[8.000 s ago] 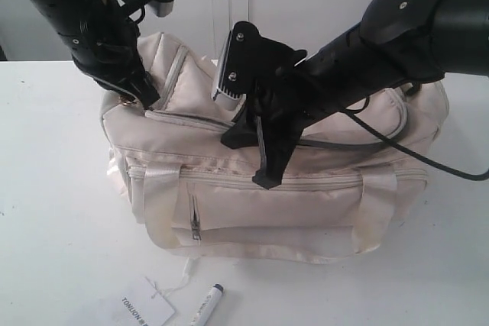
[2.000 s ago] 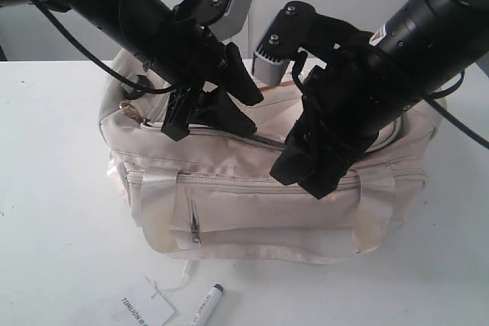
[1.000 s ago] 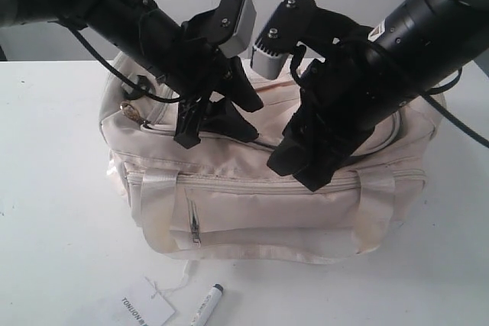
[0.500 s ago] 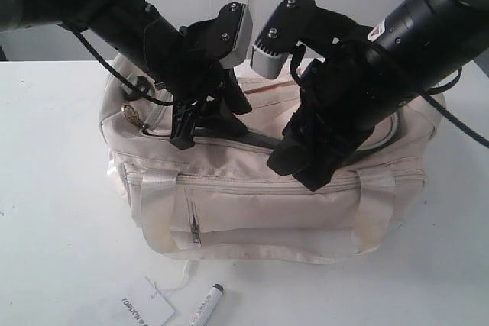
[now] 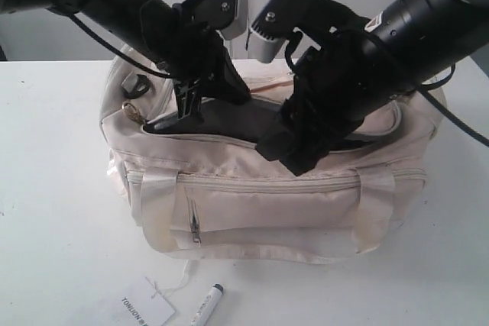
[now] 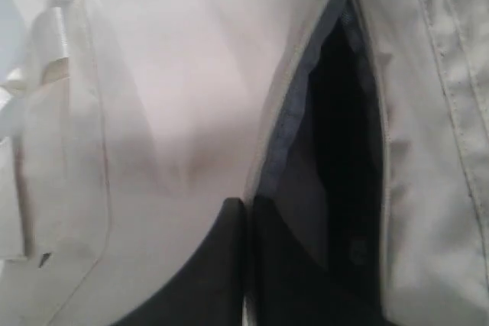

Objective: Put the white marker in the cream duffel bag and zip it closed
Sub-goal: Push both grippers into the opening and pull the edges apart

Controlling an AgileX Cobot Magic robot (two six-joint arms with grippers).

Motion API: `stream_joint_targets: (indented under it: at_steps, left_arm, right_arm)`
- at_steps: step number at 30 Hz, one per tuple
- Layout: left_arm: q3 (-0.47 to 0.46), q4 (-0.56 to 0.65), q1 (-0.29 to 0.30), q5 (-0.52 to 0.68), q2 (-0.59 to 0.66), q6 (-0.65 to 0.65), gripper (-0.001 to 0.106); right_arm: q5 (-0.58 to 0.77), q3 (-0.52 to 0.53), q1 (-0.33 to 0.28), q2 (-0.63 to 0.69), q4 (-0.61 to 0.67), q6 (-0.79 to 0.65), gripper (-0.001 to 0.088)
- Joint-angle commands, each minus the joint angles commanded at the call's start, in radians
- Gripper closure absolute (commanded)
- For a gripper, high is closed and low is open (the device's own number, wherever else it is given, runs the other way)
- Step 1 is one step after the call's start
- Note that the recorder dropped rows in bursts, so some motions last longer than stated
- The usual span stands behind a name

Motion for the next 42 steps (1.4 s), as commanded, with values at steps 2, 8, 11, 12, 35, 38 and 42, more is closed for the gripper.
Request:
stream_joint_targets:
  at_steps: [2,8,11,12,35,38,42]
  left_arm:
    - [-0.004,-0.013,0.000,-0.005,-0.012,0.000,0.105]
    - [-0.006,-0.020,0.000,-0.012,-0.039,-0.024,0.105]
    - [-0.006,-0.020,0.002,-0.012,-0.043,-0.077,0.105]
    - [-0.006,-0.020,0.004,-0.012,-0.043,-0.079,0.105]
    - [-0.006,-0.400,0.152,0.047,-0.043,-0.072,0.105]
    - [-0.006,-0.400,0.152,0.047,-0.043,-0.072,0.105]
    - [-0.006,-0.400,0.152,0.044,-0.043,-0.072,0.105]
  right_arm:
    - [-0.015,0.000,0.000,0.004,0.033,-0.013,0.0404]
    - [-0.031,0.000,0.000,0.064,0.074,-0.038,0.0404]
    - [-0.046,0.000,0.000,0.090,0.077,-0.075,0.0403]
    - [-0.050,0.000,0.000,0.095,0.079,-0.097,0.0398]
    - [-0.153,0.002,0.000,0.158,0.315,-0.564,0.0249]
    - [-0.194,0.002,0.000,0.195,0.403,-0.616,0.0249]
    - [-0.206,0.002,0.000,0.244,0.493,-0.656,0.0250]
